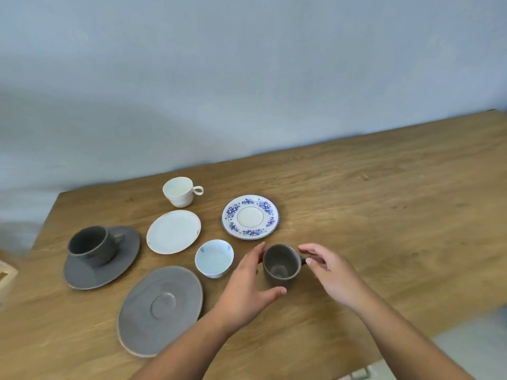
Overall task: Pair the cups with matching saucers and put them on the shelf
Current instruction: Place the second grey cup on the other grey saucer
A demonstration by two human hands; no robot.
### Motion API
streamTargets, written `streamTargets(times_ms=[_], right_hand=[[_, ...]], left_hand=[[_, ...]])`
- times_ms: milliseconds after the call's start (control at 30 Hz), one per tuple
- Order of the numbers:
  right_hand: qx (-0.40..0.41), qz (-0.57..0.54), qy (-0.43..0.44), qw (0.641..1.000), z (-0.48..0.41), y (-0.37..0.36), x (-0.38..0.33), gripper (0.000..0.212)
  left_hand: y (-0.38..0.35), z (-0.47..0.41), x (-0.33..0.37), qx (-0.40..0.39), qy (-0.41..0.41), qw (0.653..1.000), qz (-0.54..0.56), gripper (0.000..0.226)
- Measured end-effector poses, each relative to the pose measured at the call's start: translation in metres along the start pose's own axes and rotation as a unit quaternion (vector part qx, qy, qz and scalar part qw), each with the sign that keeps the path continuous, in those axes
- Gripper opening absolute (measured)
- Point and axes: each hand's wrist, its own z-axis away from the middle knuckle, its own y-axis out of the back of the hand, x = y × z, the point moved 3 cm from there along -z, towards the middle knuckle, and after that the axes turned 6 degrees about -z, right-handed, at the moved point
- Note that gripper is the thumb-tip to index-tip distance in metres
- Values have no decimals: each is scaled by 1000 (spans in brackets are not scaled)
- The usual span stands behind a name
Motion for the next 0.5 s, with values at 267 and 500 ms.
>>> streamTargets(times_ms=[267,500], right_hand=[[2,-64,27,998,2,-2,5,30],[-41,-73,82,993,11,-14,-40,20]], left_hand=[[-3,-3,0,37,21,998,50,71],[47,32,1,81,4,994,67,69]])
